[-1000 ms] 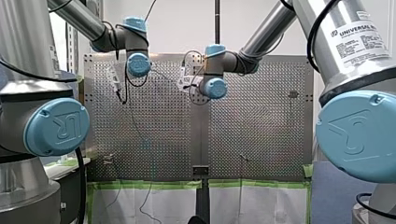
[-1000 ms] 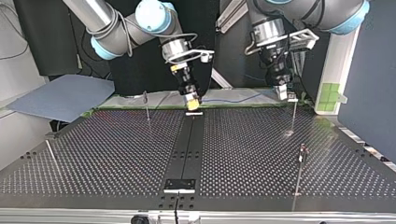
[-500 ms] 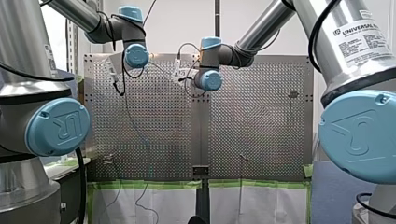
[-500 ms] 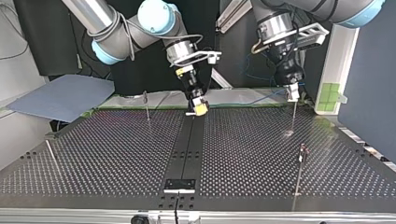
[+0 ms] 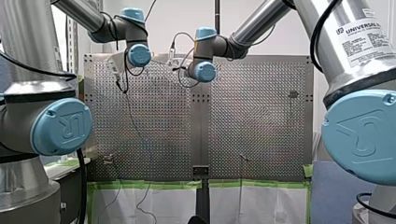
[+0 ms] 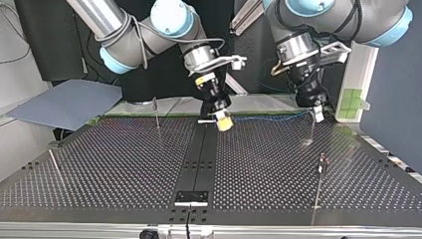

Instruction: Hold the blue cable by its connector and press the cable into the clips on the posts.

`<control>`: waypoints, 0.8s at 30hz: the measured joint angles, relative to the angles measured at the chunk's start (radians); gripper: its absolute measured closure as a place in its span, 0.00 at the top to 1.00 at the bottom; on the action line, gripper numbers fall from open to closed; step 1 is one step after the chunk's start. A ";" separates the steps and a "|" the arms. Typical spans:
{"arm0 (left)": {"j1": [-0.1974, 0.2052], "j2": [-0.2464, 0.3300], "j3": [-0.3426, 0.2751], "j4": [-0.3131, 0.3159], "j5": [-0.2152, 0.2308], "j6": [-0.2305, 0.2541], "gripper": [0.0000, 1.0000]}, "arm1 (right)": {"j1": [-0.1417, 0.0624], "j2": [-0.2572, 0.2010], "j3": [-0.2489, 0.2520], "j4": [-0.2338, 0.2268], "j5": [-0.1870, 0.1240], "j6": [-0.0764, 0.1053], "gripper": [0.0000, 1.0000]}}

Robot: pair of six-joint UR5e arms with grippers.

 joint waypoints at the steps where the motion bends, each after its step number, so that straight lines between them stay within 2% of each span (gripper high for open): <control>1: 0.004 -0.007 0.007 -0.006 0.000 -0.006 0.02 | 0.001 0.004 -0.005 0.001 0.000 0.001 0.00; 6: 0.039 -0.006 0.050 -0.036 0.013 -0.034 0.02 | 0.004 0.036 -0.037 0.025 -0.001 -0.001 0.00; 16: 0.125 0.030 0.077 -0.066 0.094 -0.092 0.02 | 0.010 0.076 -0.095 0.046 0.000 0.002 0.00; 24: 0.186 -0.005 0.077 -0.069 0.156 -0.111 0.02 | 0.015 0.080 -0.165 0.087 0.001 0.002 0.00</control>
